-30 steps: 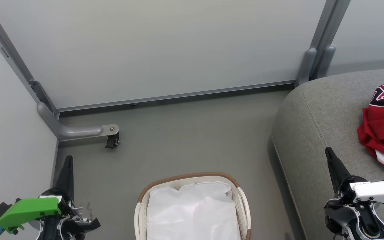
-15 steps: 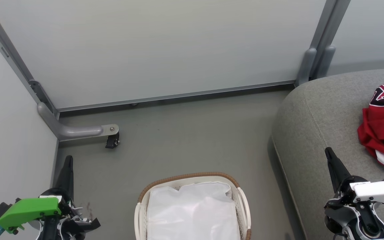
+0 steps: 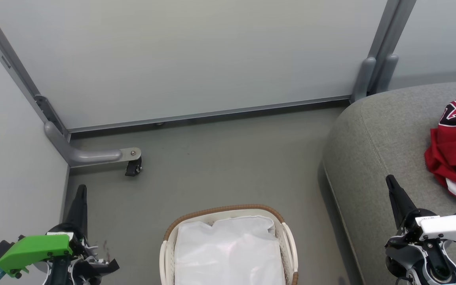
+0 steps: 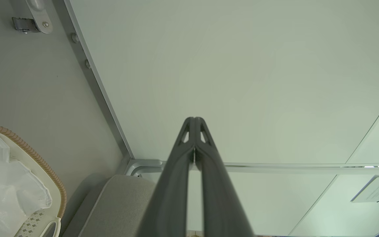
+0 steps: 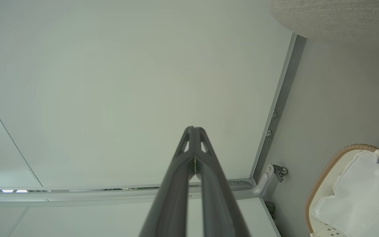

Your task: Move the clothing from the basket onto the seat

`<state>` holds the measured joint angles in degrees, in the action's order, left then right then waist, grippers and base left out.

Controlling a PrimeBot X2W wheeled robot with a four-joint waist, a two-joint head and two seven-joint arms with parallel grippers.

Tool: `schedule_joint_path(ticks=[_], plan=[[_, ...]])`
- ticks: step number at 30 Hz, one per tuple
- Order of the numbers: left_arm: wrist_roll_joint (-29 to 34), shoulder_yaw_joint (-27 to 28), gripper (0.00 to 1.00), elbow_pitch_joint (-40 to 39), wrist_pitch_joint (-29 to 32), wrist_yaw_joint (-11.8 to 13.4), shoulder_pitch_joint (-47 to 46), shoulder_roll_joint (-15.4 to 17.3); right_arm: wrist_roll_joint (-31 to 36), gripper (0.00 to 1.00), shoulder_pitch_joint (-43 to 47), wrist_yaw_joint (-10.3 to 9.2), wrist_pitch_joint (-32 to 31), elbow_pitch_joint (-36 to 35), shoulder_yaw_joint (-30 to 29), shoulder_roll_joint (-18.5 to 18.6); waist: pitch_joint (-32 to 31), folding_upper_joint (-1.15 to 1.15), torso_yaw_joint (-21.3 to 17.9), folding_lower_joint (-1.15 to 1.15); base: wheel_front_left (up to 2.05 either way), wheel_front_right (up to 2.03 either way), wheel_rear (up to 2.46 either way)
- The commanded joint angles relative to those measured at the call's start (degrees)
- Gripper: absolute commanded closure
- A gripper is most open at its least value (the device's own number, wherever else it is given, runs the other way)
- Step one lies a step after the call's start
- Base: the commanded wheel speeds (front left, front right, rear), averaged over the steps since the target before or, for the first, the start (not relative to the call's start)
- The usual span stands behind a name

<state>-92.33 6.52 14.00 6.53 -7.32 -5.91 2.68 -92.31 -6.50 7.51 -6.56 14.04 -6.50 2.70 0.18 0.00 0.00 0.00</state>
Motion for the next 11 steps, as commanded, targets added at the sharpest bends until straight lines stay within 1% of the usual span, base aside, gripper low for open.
schedule_joint_path(ticks=[1,11], plan=[[-0.2,0.1,1.00,-0.1,0.2,-0.4,-0.6,0.4,-0.2,1.00,0.6,-0.04,-0.2,-0.2,-0.1,0.3,0.0,0.00,0.0,0.00,0.00,0.00,0.00],[-0.2,0.1,1.00,-0.1,0.2,-0.4,-0.6,0.4,-0.2,1.00,0.6,-0.04,-0.2,-0.2,-0.1,0.3,0.0,0.00,0.0,0.00,0.00,0.00,0.00]])
